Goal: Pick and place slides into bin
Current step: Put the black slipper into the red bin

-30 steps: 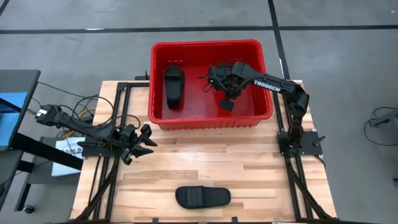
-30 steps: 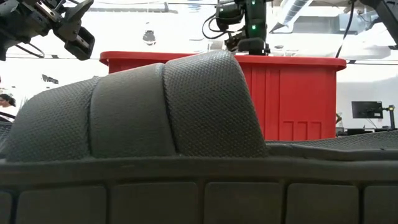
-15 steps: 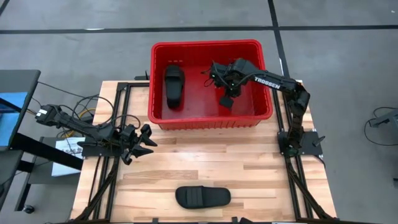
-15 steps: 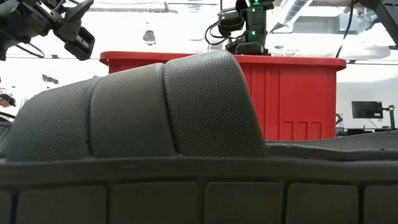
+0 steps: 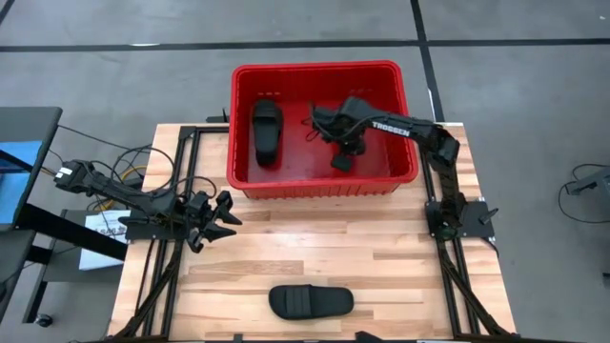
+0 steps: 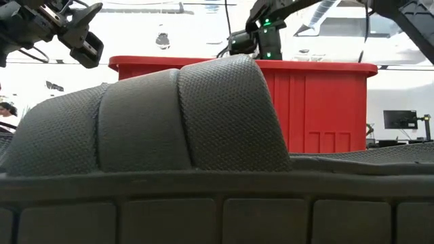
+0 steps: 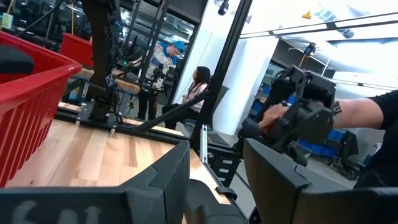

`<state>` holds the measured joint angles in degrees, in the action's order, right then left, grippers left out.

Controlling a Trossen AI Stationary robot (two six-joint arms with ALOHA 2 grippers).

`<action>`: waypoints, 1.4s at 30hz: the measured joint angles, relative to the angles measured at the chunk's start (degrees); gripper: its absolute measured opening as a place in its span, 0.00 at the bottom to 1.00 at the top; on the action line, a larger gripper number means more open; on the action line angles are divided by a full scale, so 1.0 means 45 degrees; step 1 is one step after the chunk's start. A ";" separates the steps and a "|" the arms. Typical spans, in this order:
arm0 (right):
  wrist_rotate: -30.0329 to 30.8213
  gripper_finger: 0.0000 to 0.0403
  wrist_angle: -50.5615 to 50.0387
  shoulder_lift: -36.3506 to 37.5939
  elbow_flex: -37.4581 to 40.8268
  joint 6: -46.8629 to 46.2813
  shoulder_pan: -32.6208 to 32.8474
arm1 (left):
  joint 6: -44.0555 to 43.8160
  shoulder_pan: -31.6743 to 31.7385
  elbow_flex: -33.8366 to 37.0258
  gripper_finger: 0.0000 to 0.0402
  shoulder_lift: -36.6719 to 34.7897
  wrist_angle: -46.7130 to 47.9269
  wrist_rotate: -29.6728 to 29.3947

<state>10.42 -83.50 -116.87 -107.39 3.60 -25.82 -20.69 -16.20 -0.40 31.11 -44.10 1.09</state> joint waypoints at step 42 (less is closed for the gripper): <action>-0.0608 0.34 0.0990 -0.0779 -0.0014 0.0879 0.0306 | -0.0015 0.0002 0.0000 0.35 0.0000 0.0019 -0.0001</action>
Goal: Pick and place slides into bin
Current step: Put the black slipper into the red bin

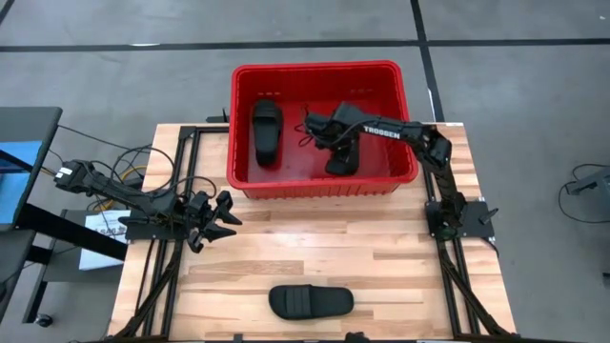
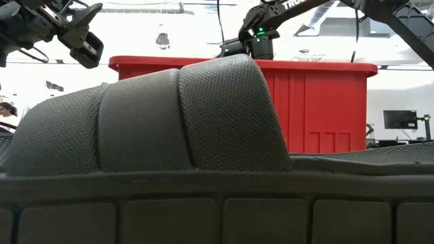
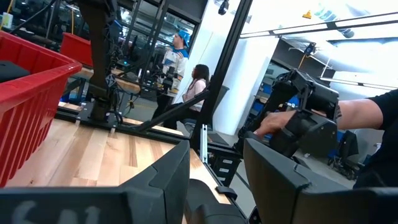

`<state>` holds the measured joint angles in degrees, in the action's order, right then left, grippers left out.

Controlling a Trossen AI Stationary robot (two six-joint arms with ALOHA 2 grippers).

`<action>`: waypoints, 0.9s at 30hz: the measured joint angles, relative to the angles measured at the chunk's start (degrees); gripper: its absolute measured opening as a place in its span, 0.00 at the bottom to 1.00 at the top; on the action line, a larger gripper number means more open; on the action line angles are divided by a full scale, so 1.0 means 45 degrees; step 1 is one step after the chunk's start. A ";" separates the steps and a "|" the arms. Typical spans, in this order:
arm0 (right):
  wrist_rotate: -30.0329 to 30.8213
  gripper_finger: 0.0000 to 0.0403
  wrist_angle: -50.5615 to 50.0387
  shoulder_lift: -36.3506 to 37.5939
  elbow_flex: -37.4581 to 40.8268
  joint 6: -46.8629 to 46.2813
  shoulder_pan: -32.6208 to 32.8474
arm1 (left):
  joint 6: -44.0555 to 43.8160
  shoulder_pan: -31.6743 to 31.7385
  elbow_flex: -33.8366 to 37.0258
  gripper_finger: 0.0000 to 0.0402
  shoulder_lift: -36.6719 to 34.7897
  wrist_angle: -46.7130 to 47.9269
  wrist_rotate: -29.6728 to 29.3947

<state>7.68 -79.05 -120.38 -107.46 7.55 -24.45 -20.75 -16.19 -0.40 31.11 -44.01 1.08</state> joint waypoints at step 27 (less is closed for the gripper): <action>0.0976 0.45 -0.1580 0.0015 -0.3195 0.0114 0.0156 | -0.0005 0.0000 0.0001 0.35 -0.0002 0.0005 0.0004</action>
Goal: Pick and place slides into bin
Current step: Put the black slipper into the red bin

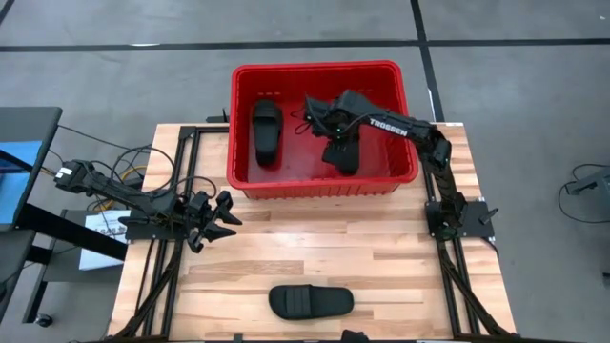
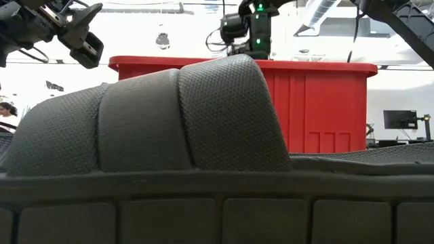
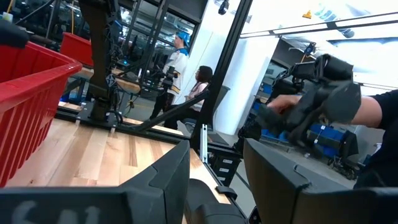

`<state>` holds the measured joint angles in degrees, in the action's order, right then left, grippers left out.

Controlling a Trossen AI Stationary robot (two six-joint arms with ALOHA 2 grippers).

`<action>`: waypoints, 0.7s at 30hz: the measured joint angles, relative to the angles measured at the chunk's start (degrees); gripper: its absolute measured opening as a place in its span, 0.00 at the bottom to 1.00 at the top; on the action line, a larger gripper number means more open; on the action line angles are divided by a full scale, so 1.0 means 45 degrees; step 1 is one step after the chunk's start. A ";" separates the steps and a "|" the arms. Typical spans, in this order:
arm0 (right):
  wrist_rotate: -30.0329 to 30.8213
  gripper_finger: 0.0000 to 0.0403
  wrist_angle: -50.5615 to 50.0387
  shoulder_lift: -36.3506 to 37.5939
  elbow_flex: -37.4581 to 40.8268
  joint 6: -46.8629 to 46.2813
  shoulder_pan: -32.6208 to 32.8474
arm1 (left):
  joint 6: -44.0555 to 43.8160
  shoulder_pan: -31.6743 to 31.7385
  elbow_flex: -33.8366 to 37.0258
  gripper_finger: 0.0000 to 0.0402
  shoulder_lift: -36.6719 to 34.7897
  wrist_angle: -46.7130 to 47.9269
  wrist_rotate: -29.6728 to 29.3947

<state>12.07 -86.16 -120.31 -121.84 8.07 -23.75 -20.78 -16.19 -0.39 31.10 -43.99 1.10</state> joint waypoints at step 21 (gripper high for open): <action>0.1307 0.46 -0.0855 0.3445 -0.2730 0.1268 0.0277 | 0.0036 -0.0004 -0.0002 0.35 0.0002 0.0005 -0.0063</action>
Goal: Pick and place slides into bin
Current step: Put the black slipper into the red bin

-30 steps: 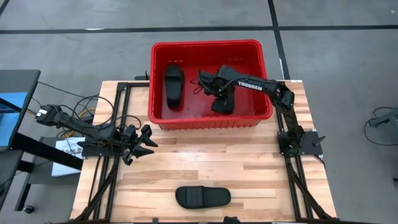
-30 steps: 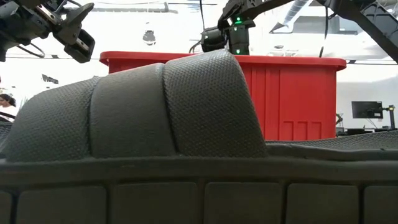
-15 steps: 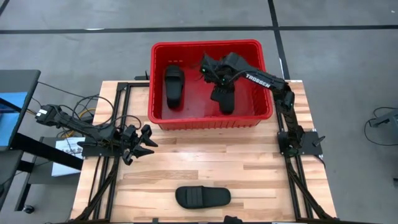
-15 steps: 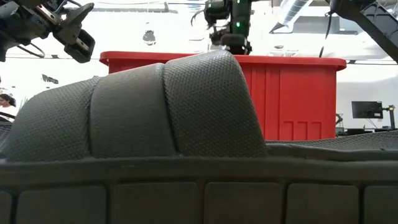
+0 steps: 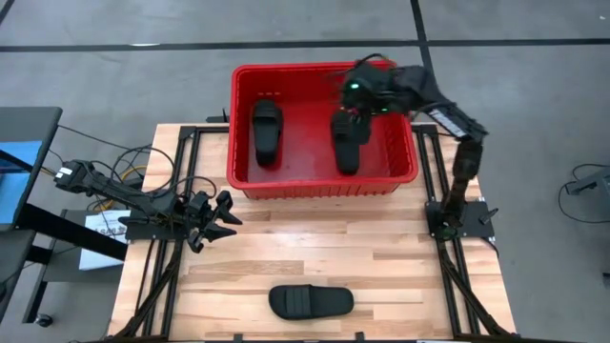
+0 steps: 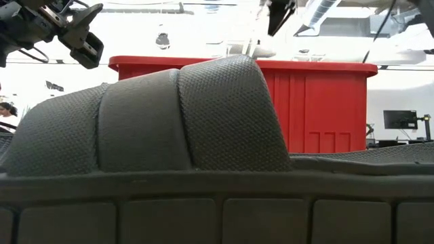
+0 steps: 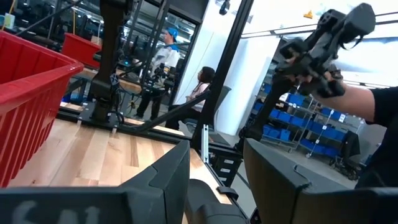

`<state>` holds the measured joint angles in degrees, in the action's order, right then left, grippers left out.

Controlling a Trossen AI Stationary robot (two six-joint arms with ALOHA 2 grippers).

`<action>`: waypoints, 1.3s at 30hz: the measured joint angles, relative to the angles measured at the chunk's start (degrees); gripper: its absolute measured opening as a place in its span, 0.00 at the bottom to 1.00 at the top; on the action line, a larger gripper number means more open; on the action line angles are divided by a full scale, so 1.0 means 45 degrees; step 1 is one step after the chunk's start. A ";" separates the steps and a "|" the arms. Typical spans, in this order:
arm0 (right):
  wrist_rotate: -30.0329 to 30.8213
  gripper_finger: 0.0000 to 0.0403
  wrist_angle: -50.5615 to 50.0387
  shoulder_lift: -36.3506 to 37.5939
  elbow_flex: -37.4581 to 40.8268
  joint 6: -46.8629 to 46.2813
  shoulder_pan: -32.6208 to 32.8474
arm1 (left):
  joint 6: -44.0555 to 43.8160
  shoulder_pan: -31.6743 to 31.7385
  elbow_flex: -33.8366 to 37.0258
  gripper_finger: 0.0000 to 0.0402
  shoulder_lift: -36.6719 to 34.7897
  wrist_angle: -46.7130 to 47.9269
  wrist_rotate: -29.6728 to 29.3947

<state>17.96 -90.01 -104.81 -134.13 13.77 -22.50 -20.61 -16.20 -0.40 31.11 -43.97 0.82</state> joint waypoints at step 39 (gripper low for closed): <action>-0.6985 0.40 0.0105 0.1621 0.2822 -0.4774 0.7626 | 0.0324 0.0002 0.0000 0.35 -0.0005 0.0214 -0.0675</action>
<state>-13.47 -89.54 -97.51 -121.43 -7.71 11.82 -19.16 -16.20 -0.40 31.09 -43.00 -2.22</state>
